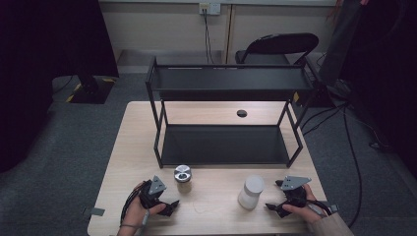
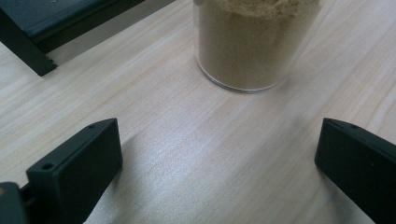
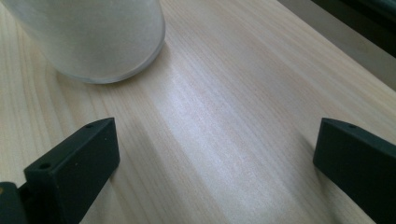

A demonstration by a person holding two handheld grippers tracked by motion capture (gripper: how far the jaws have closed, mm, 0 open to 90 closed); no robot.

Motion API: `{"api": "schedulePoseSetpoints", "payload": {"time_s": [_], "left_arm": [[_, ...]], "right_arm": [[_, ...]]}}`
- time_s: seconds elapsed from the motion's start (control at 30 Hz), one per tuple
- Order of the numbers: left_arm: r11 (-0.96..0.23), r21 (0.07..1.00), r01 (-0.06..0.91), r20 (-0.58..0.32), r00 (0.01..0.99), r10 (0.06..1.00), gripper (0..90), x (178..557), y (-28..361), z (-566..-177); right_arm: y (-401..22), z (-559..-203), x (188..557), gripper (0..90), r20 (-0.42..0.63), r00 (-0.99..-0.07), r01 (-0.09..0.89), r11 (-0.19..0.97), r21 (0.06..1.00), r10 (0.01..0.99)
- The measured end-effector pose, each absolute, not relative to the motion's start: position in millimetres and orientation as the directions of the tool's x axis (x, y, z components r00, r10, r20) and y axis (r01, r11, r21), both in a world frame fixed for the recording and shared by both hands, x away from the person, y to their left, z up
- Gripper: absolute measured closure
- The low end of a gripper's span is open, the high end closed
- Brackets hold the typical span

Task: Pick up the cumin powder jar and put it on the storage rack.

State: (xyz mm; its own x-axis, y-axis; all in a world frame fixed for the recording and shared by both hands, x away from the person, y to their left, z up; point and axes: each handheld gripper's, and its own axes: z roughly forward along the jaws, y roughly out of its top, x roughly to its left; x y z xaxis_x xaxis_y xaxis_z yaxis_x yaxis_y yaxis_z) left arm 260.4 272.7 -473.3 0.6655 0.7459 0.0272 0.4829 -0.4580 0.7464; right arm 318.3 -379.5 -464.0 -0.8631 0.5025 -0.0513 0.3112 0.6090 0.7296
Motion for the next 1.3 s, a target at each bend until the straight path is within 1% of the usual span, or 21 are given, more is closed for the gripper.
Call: {"api": "schedulePoseSetpoints", "payload": {"time_s": [1.3], "left_arm": [[-0.439,0.745,0.502,0.026,0.636,0.771,0.0,257.3,265.8,-472.6]], "right_arm": [[-380.3,-464.1,318.9,0.0,-0.051,-0.865,0.308,0.610,0.730,0.499]]}}
